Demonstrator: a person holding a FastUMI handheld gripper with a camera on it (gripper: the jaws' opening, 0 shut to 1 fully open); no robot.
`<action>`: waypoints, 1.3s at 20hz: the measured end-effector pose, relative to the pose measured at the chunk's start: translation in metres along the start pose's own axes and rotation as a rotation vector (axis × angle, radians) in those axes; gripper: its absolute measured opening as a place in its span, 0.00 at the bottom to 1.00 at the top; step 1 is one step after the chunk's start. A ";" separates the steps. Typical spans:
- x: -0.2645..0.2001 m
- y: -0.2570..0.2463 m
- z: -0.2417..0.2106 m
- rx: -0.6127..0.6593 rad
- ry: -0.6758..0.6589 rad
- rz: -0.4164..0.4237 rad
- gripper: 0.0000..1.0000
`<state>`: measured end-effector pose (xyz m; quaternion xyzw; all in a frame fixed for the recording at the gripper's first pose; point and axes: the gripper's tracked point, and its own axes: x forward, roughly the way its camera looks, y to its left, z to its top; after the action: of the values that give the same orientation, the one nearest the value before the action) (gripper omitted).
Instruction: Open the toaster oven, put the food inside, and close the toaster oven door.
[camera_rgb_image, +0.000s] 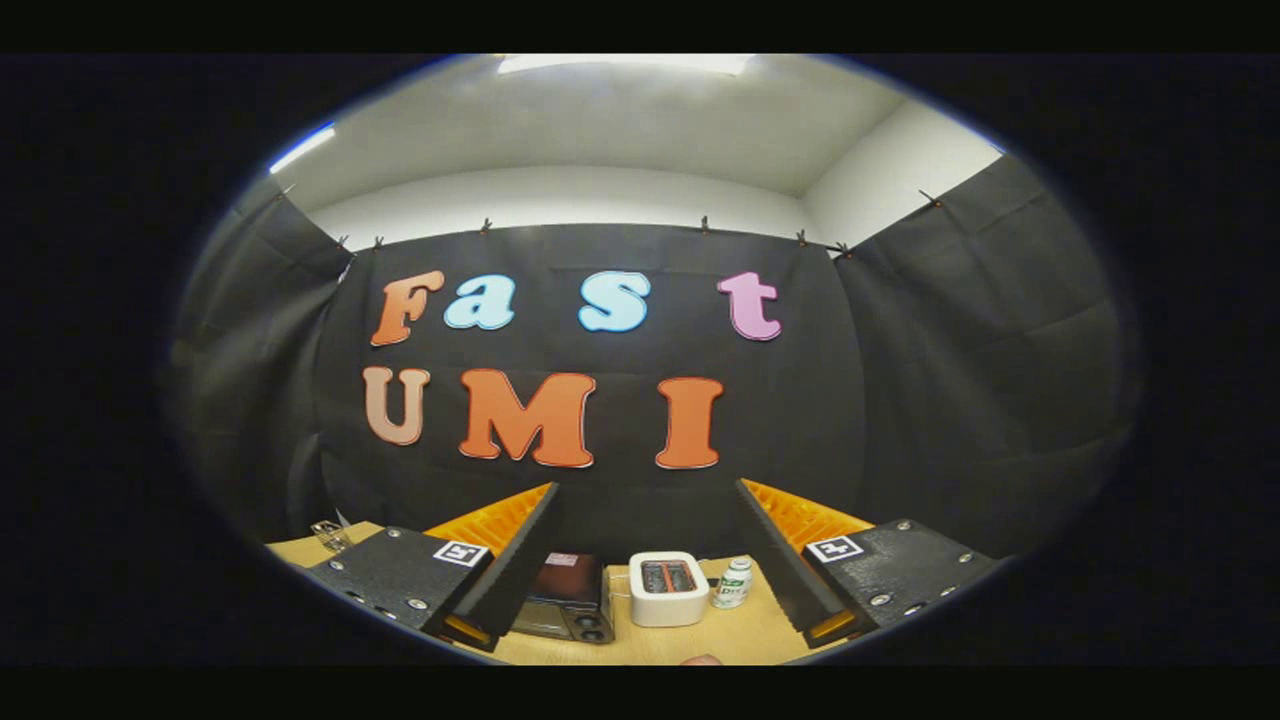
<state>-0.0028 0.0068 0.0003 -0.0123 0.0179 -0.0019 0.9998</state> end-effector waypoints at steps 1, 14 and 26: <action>0.000 -0.001 0.000 0.007 0.003 -0.001 0.99; 0.019 0.085 -0.074 0.056 0.170 0.118 1.00; 0.027 0.206 -0.220 0.055 0.523 0.273 1.00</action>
<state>0.0171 0.2076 -0.2256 0.0180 0.2763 0.1289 0.9522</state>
